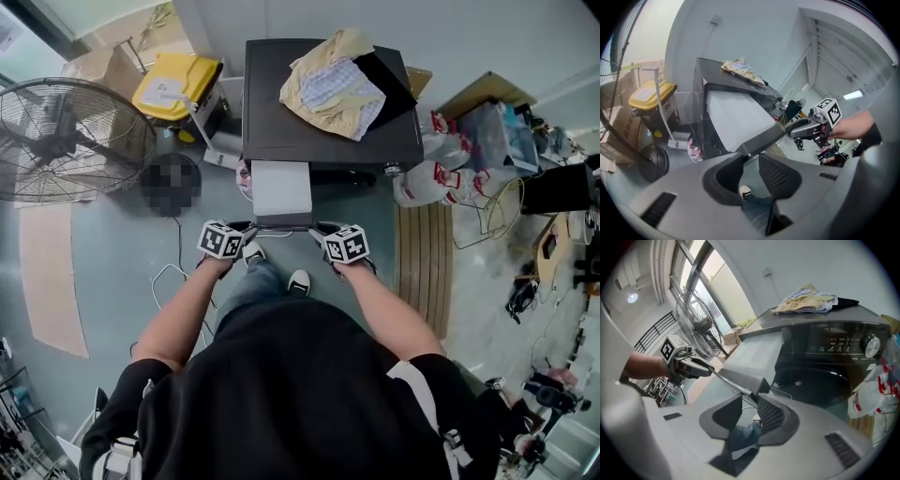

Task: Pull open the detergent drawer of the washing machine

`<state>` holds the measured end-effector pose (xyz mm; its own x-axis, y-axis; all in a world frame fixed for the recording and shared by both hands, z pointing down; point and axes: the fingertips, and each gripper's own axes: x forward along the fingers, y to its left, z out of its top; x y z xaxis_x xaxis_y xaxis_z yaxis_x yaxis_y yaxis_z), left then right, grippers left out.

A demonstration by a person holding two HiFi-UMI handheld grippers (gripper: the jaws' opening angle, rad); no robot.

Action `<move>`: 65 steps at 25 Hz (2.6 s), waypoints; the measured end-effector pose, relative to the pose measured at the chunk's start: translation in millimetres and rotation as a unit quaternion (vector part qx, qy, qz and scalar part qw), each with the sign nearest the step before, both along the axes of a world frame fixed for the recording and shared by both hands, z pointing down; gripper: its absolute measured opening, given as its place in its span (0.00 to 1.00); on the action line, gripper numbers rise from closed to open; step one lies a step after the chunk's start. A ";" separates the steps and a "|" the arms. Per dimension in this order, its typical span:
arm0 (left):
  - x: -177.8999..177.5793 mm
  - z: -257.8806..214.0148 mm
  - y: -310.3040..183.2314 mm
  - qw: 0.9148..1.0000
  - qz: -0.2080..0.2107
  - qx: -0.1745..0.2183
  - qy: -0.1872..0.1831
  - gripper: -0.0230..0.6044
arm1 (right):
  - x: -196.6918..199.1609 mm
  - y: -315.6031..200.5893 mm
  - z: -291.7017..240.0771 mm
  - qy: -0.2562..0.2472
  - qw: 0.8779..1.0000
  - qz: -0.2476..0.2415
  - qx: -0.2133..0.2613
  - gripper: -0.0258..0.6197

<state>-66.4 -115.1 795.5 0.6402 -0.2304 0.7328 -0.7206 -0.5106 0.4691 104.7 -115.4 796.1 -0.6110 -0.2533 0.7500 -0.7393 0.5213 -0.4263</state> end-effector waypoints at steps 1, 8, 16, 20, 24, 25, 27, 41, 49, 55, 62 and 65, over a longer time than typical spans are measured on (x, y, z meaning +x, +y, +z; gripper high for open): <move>0.0 -0.4 1.4 1.000 0.000 0.000 0.000 0.21 | -1.0 2.1 0.6 -0.004 1.000 -0.001 -0.002 0.20; -0.4 -2.2 5.4 1.000 -0.008 0.005 -0.001 0.21 | 1.6 6.2 2.4 0.005 1.000 -0.005 0.001 0.20; 1.5 5.0 6.7 1.000 -0.009 0.007 0.003 0.22 | 2.6 6.3 10.4 0.011 1.000 -0.006 -0.004 0.20; 0.2 9.4 8.5 1.000 -0.017 0.008 0.007 0.22 | 0.1 9.3 17.2 0.006 1.000 -0.010 -0.010 0.21; 0.3 9.7 7.1 1.000 -0.018 0.008 0.004 0.22 | -0.2 8.3 16.9 -0.001 1.000 -0.008 -0.009 0.22; 0.2 9.9 7.3 1.000 -0.019 0.008 0.003 0.22 | -0.4 8.6 16.8 -0.003 1.000 -0.006 -0.010 0.22; -1.1 11.0 7.9 1.000 -0.023 0.009 0.002 0.23 | 0.0 9.0 17.2 -0.003 1.000 -0.003 -0.010 0.22; -11.5 2.6 13.8 0.999 -0.048 0.024 -0.010 0.22 | 13.6 8.4 3.4 0.003 1.000 -0.006 0.004 0.19; -16.1 -20.6 3.9 0.996 -0.072 0.050 0.001 0.21 | 26.2 -8.7 -18.4 -0.009 0.999 0.007 0.030 0.19; -17.0 -49.4 -12.3 0.993 -0.087 0.079 0.000 0.21 | 31.4 -29.1 -49.9 -0.025 0.998 0.012 0.064 0.19; -6.5 -87.8 -30.4 0.988 -0.094 0.115 0.030 0.20 | 21.9 -46.8 -90.4 -0.027 0.992 -0.014 0.119 0.18; -1.6 -105.4 -42.7 0.986 -0.091 0.135 0.031 0.20 | 23.9 -58.6 -106.9 -0.025 0.990 -0.017 0.134 0.18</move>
